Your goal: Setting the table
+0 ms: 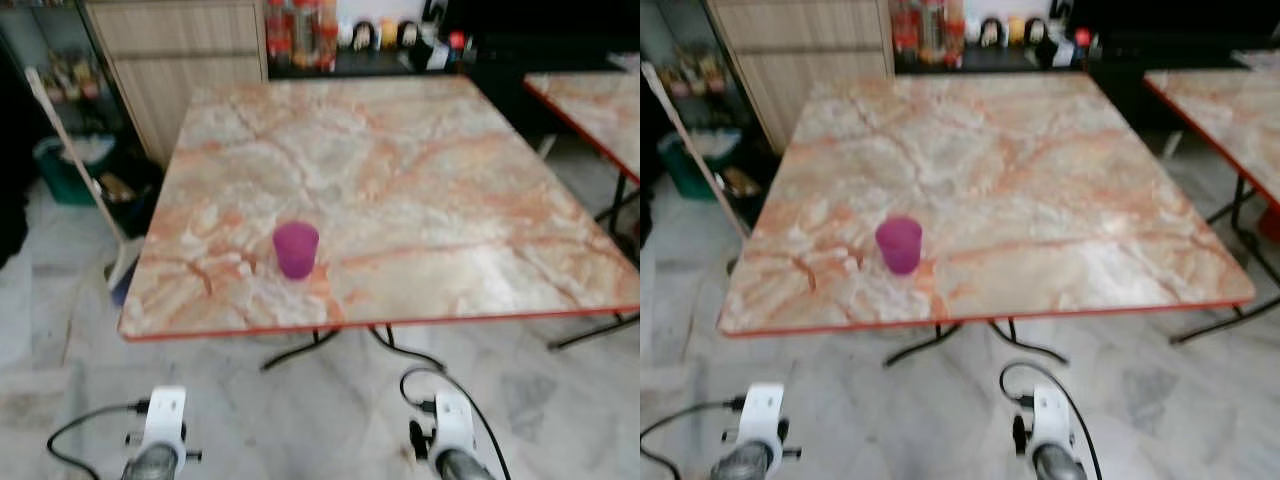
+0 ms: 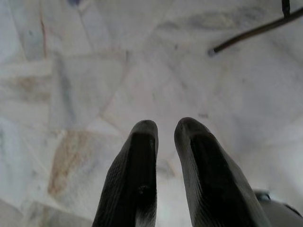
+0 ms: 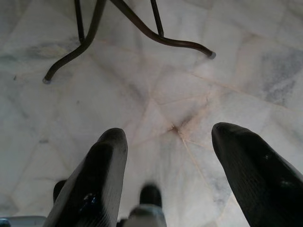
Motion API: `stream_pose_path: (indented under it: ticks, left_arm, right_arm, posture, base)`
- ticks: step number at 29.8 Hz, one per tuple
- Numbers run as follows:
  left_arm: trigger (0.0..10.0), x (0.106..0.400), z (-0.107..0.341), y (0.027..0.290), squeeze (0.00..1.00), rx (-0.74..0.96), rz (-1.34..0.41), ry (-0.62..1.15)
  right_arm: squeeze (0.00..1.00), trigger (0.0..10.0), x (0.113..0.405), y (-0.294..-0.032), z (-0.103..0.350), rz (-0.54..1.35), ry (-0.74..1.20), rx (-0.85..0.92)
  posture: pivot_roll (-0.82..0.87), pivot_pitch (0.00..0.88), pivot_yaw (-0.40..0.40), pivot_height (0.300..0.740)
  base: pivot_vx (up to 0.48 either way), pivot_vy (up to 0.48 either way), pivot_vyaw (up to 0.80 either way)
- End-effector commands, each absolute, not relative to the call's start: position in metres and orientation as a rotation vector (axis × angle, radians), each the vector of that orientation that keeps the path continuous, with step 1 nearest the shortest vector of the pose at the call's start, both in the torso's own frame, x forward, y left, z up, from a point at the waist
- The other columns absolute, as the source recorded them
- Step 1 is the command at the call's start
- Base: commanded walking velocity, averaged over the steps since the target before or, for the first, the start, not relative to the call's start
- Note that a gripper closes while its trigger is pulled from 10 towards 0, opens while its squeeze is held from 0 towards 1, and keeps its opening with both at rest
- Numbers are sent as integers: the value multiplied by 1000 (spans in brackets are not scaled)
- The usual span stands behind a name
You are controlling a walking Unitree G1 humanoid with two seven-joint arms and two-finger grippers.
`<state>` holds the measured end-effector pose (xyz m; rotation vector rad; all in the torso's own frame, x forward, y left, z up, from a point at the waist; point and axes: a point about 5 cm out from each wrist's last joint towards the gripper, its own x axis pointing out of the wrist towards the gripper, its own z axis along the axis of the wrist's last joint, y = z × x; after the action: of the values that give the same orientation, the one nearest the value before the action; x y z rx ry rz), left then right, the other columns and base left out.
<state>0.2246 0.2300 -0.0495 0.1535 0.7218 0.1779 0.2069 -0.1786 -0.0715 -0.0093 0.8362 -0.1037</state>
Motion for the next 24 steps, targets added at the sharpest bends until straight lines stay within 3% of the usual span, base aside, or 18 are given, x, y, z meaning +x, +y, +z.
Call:
stream_pose_path:
  ticks: [1, 9, 13, 15, 21, 24]
  left_arm:
    - [10000, 215, -55, 231, 0, 164, 194, 738]
    - [10000, 210, -47, 257, 0, 165, 341, 674]
    - [10000, 208, -35, 283, 0, 204, 506, 603]
    - [10000, 213, -18, 304, 0, 250, 645, 502]
    - [10000, 224, 8, 323, 0, 273, 765, 362]
    - [10000, 266, 68, 334, 0, 254, 812, 56]
  right_arm:
    - [0, 10000, 201, -185, -74, -120, 851, -13]
    - [0, 10000, 200, -185, -75, -116, 855, -18]
    - [0, 10000, 199, -185, -75, -113, 857, -18]
    - [0, 10000, 199, -184, -75, -110, 858, -20]
    - [0, 10000, 199, -184, -75, -102, 862, -25]
    - [0, 10000, 200, -184, -75, -102, 859, -24]
  posture:
    - [53, 108, -6, 740]
    - [69, 118, -10, 740]
    - [75, 125, -11, 740]
    - [80, 127, -12, 740]
    - [85, 129, -13, 740]
    - [85, 127, -14, 740]
  base:
    - [0, 0, 0]
    - [0, 0, 0]
    - [0, 0, 0]
    - [0, 0, 0]
    - [0, 0, 0]
    - [0, 0, 0]
